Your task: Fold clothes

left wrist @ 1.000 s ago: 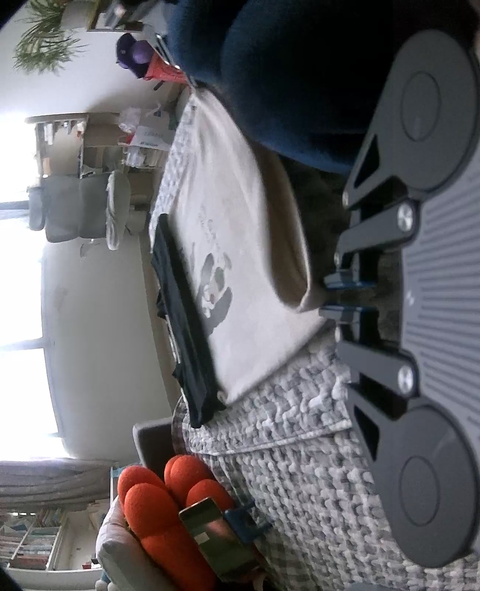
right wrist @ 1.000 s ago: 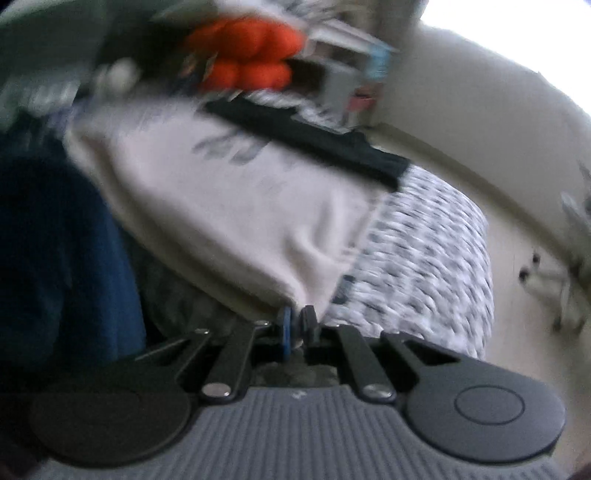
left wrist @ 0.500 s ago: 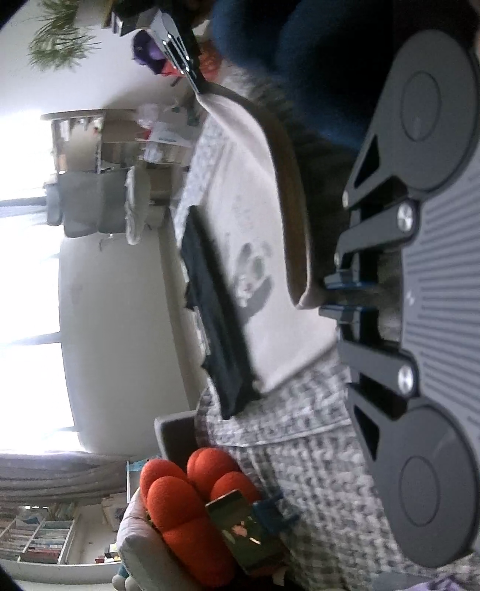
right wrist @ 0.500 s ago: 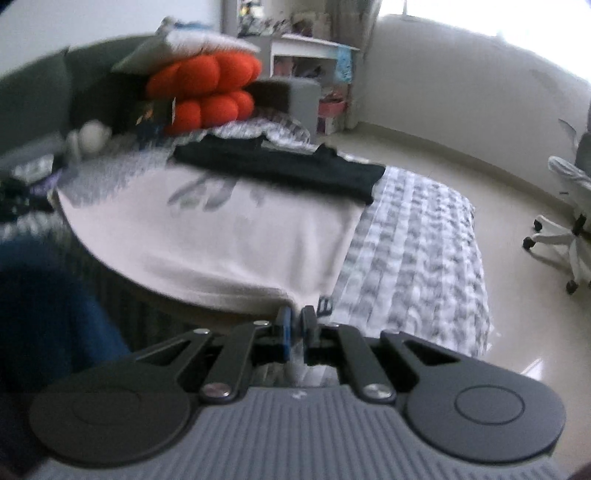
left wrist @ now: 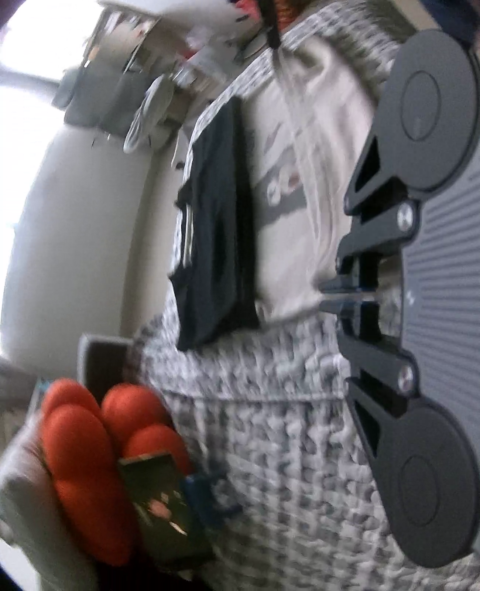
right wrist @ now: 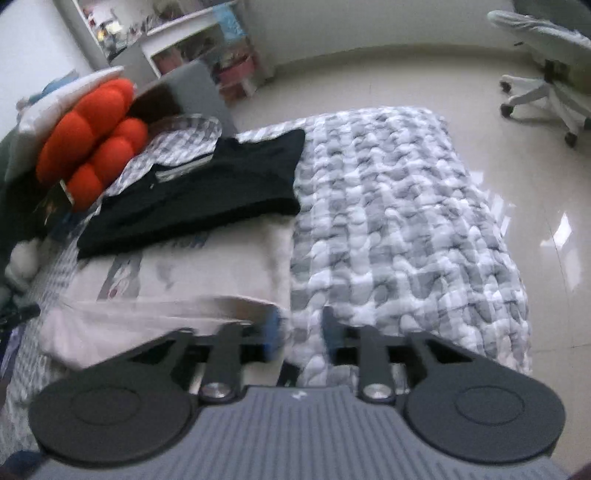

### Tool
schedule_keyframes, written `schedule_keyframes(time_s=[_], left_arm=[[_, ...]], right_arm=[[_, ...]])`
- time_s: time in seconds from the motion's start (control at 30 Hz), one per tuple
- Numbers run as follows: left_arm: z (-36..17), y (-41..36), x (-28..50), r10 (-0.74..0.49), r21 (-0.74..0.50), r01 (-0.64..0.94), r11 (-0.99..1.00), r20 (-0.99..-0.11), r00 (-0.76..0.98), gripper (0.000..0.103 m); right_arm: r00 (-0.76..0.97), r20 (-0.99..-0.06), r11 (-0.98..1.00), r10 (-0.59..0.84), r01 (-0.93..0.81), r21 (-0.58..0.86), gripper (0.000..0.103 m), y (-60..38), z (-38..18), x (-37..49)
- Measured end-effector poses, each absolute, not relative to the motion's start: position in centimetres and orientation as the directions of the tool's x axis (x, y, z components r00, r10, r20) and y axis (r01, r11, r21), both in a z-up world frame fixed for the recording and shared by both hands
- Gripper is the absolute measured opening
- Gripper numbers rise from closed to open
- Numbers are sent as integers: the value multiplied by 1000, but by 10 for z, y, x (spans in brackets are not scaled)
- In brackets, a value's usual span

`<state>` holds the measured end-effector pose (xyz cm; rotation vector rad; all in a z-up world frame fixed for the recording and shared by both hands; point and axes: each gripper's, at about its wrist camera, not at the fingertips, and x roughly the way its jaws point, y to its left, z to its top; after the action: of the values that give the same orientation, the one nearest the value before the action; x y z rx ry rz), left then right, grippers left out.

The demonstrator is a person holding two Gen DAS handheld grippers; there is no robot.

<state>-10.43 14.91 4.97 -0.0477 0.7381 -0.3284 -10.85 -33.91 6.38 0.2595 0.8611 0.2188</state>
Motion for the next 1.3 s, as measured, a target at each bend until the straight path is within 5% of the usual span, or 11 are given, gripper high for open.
schedule_keyframes(time_s=[0.13,0.27,0.37,0.53,0.6,0.7,0.77,0.87,1.2,1.3], left_arm=[[43,160,-109,-348,-226,265,937,-648,677,5],[41,156,-116,-368,-221,296,929,-640,675,16],[41,150,-120,-401,-222,338,914,-617,677,33],[39,139,-117,-408,-188,378,907,-617,673,39],[37,134,-114,-393,-166,378,911,-628,672,39],[31,127,-112,-365,-125,378,917,-642,674,38],[28,123,-111,-346,-97,379,920,-652,674,17],[26,122,-113,-339,-78,384,920,-651,679,8],[43,139,-120,-307,-174,254,951,-578,756,6],[37,138,-107,-263,-171,200,965,-595,759,6]], right_arm=[[662,-692,957,289,-184,223,50,-332,63,-122],[699,-646,949,307,-276,152,66,-333,66,-130],[711,-606,929,356,-340,148,66,-337,70,-130],[684,-623,908,378,-404,108,65,-323,63,-126],[673,-644,905,365,-418,77,58,-312,56,-120],[662,-661,905,354,-420,64,24,-301,47,-112],[676,-654,913,338,-403,56,9,-299,44,-111],[700,-636,924,326,-379,57,5,-300,43,-114],[778,-550,951,304,-280,129,4,-316,67,-127],[768,-595,972,234,-190,137,0,-318,57,-109]])
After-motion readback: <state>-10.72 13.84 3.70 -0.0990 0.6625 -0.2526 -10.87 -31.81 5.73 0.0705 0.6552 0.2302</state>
